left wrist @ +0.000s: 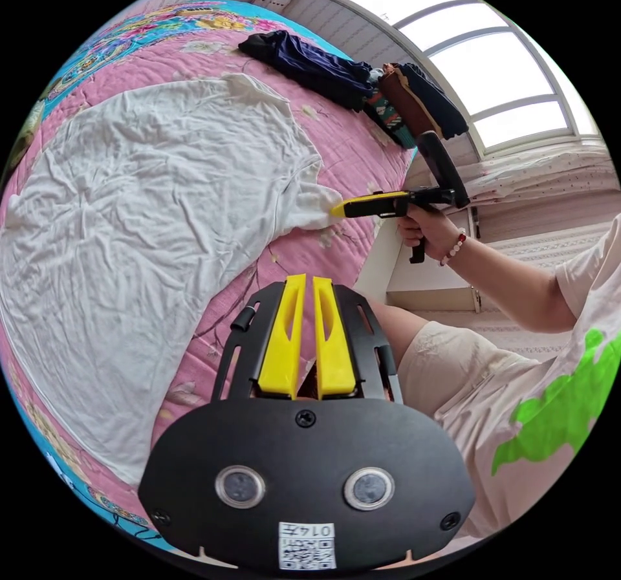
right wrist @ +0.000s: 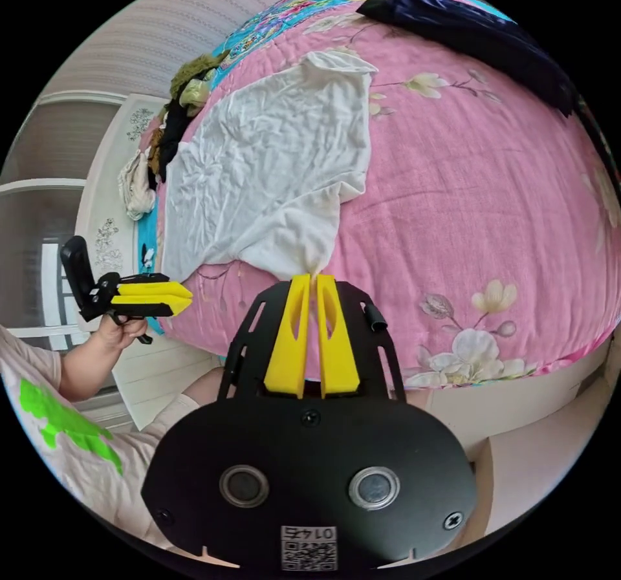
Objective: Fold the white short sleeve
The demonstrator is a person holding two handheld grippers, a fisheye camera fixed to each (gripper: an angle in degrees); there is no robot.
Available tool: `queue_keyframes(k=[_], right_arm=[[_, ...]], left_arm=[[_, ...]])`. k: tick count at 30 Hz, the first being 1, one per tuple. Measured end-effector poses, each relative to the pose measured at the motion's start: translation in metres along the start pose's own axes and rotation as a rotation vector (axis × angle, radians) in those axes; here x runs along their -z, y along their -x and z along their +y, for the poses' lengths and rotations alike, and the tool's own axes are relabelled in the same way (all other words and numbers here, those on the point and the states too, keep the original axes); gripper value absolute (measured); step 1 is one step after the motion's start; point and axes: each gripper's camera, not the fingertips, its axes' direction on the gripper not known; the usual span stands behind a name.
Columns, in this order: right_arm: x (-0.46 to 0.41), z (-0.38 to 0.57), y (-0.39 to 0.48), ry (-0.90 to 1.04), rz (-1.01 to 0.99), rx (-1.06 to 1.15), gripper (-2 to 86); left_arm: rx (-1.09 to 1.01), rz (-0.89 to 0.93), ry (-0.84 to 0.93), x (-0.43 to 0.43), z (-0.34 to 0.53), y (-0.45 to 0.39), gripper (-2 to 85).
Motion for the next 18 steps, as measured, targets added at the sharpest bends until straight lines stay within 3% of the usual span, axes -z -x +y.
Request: queue_keyframes(k=[3, 5, 7, 9, 13, 18], right_arm=[[0.019, 0.003, -0.01, 0.082, -0.221, -0.13, 1.0], [0.031, 0.012, -0.027, 0.094, -0.552, -0.277, 0.6], [0.034, 0.019, -0.048, 0.058, -0.714, -0.386, 0.4], [0.038, 0.027, -0.075, 0.005, -0.661, -0.53, 0.3], [0.043, 0.035, -0.106, -0.202, -1.036, -0.695, 0.2], [0.063, 0.012, -0.089, -0.181, -1.0, -0.589, 0.3]], left_arm=[[0.009, 0.009, -0.013, 0.002, 0.0, 0.001, -0.2], [0.013, 0.02, -0.026, 0.003, 0.0, 0.001, -0.4], [0.016, 0.024, -0.028, 0.001, 0.0, 0.002, -0.6], [0.026, 0.017, -0.019, -0.005, 0.0, 0.004, -0.6], [0.053, 0.01, 0.005, -0.022, -0.002, 0.007, -0.4], [0.031, -0.141, 0.004, -0.038, -0.008, -0.001, 2.0]])
